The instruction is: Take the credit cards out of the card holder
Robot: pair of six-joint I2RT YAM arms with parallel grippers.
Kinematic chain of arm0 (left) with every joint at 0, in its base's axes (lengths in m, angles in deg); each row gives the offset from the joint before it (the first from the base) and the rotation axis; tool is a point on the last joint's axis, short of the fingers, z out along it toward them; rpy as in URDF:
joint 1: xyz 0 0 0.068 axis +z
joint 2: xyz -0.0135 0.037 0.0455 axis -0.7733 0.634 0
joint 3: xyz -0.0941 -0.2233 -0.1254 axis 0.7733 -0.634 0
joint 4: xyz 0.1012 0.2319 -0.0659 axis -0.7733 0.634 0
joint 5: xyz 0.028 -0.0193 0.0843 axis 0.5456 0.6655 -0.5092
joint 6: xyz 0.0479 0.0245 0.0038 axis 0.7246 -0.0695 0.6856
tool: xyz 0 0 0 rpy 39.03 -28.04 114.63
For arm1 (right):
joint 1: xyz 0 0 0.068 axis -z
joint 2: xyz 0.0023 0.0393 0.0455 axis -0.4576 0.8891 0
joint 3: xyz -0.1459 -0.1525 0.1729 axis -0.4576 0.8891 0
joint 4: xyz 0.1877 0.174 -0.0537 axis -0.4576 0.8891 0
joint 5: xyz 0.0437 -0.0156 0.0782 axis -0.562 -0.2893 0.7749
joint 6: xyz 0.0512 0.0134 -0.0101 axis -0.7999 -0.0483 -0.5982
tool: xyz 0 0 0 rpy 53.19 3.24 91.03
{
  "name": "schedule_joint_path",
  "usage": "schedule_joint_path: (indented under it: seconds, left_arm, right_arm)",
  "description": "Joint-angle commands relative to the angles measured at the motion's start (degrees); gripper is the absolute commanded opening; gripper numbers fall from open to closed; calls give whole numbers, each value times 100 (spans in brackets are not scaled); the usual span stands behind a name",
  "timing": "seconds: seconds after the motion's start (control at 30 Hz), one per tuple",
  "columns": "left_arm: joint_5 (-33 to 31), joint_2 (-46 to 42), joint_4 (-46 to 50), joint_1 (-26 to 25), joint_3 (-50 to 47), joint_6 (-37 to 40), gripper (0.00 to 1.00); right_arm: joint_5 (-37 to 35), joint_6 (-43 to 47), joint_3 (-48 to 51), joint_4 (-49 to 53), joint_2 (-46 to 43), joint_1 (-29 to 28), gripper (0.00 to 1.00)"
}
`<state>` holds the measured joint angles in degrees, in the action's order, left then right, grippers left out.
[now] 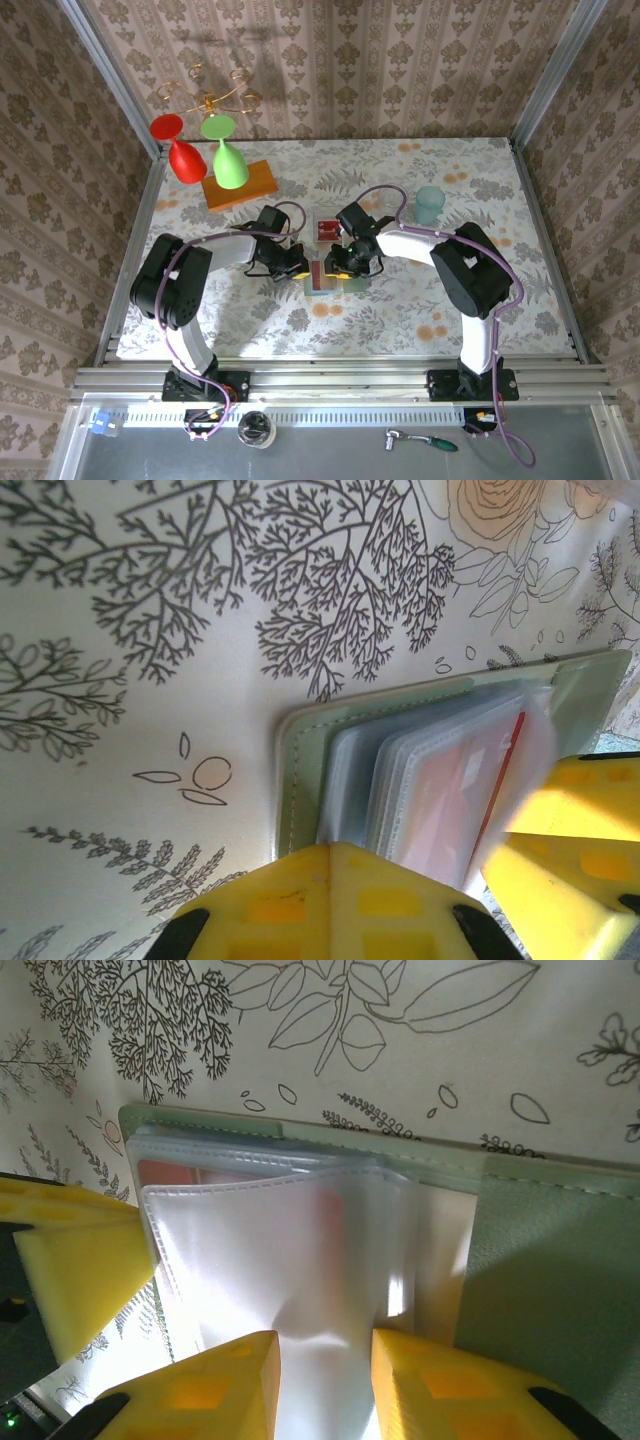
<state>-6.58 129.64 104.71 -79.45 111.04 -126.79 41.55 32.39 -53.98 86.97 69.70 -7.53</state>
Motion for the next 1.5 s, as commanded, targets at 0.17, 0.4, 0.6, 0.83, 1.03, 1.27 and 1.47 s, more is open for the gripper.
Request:
schedule_joint_path:
  seconds: [0.17, 0.4, 0.6, 0.83, 1.03, 1.27, 1.47]
  left_arm:
    - [-74, -371, 10, 16, 122, -35, 4]
    - [406, -410, -643, -50, 9, -388, 15]
    - [582, -195, -778, -153, 44, -454, 21]
    - [875, 3, -967, -161, 19, -559, 30]
    - [969, 112, -1003, -170, 49, -596, 30]
    - [1057, 226, -1046, -197, 96, -625, 26]
    - [1059, 196, -1051, -236, 116, -625, 23]
  right_arm:
    - [-229, 40, 145, 212, -162, 49, 31]
    - [-187, 7, 202, 132, -175, 73, 28]
    - [-169, -20, 239, 81, -189, 83, 28]
    - [-162, -23, 248, 81, -197, 85, 27]
    - [-160, -31, 258, 75, -200, 93, 27]
    - [-147, -30, 274, 53, -224, 93, 27]
    - [-202, -30, 321, 60, -355, 101, 27]
